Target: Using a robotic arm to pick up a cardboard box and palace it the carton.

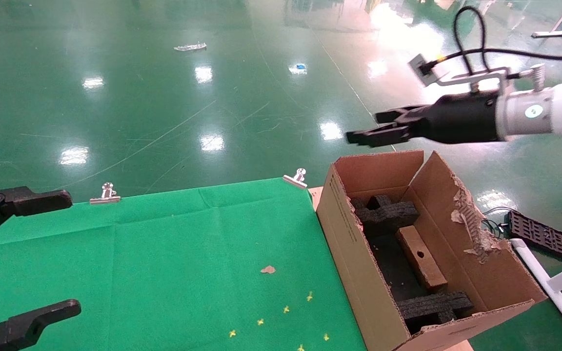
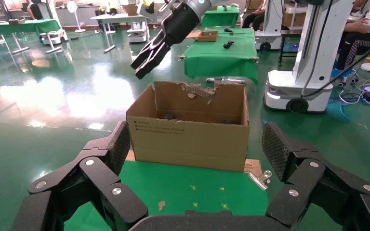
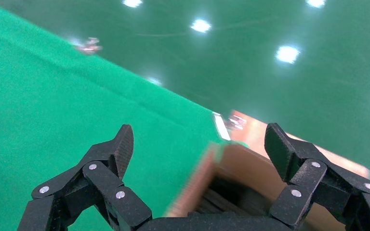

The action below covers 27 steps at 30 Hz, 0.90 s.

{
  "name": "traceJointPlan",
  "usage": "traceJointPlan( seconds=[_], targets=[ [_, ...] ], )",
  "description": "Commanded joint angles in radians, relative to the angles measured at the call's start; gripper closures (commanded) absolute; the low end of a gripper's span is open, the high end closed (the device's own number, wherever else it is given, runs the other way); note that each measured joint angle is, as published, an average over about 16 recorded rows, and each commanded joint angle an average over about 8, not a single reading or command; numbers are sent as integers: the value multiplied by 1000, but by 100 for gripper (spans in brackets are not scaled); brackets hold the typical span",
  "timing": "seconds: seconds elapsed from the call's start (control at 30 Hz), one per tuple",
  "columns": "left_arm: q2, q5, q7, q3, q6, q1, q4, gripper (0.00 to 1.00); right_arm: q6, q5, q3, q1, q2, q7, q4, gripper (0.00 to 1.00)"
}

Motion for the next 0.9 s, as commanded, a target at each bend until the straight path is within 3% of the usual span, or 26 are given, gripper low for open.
traceJointPlan(
  seconds=[0.03, 0.9],
  targets=[
    [0, 0, 0, 0, 0, 0, 0, 0, -10, 16, 38, -37, 1, -12, 36, 0],
    [-1, -1, 1, 1, -1, 0, 0, 0, -143, 216, 525, -515, 12, -163, 500, 0]
  ],
)
